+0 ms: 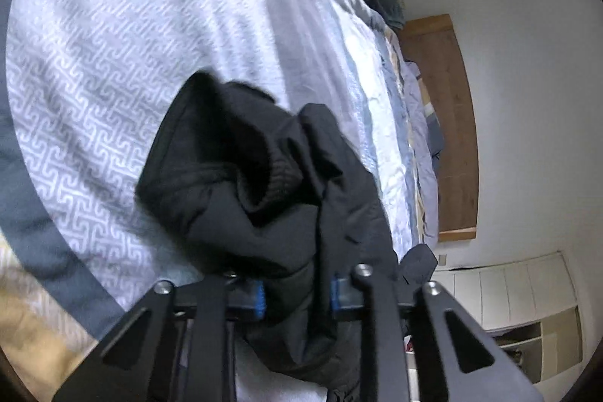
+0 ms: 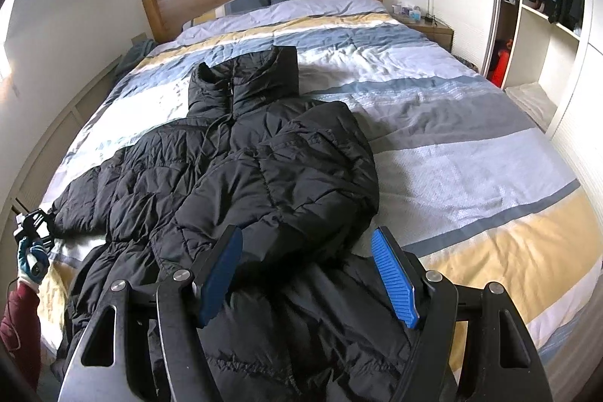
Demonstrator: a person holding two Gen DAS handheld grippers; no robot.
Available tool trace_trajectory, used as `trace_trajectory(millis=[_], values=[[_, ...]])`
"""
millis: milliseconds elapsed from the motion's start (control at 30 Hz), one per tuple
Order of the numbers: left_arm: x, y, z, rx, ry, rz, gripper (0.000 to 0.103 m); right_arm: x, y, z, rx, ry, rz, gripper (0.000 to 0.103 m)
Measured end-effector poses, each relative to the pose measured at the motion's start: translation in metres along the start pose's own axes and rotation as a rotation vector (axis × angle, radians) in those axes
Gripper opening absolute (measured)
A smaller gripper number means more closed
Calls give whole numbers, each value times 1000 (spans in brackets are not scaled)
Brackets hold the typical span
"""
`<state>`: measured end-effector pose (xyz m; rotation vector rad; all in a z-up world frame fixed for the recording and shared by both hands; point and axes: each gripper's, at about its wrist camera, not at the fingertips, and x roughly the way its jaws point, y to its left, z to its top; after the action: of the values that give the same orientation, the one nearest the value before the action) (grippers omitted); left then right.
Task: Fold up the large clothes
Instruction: 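Fold the held sleeve across the coat body with the left tool and release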
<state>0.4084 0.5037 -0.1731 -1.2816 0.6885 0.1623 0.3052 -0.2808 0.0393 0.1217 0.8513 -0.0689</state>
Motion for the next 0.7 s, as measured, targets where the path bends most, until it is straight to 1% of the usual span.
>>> trace_trajectory(millis=[67, 167, 233, 333, 367, 433, 533, 700], values=[[-6, -20, -1, 55, -4, 6, 17, -6, -2, -2, 2, -8, 7, 71], [-23, -56, -12, 155, -15, -3, 16, -18, -6, -5, 8, -29, 19, 71], [-33, -82, -22, 219, -19, -18, 16, -28, -10, -7, 11, -49, 28, 71], [-49, -130, -43, 332, -18, -52, 15, -41, -15, -11, 12, -71, 41, 71], [-54, -151, -55, 377, -15, -71, 15, -45, -16, -13, 10, -76, 43, 71], [-62, -180, -75, 442, -7, -99, 15, -55, -20, -16, 6, -93, 52, 71], [-70, -229, -119, 550, 26, -149, 15, -66, -29, -21, 18, -112, 73, 71], [-71, -271, -201, 712, 81, -167, 15, -82, -44, -33, 19, -133, 73, 71]])
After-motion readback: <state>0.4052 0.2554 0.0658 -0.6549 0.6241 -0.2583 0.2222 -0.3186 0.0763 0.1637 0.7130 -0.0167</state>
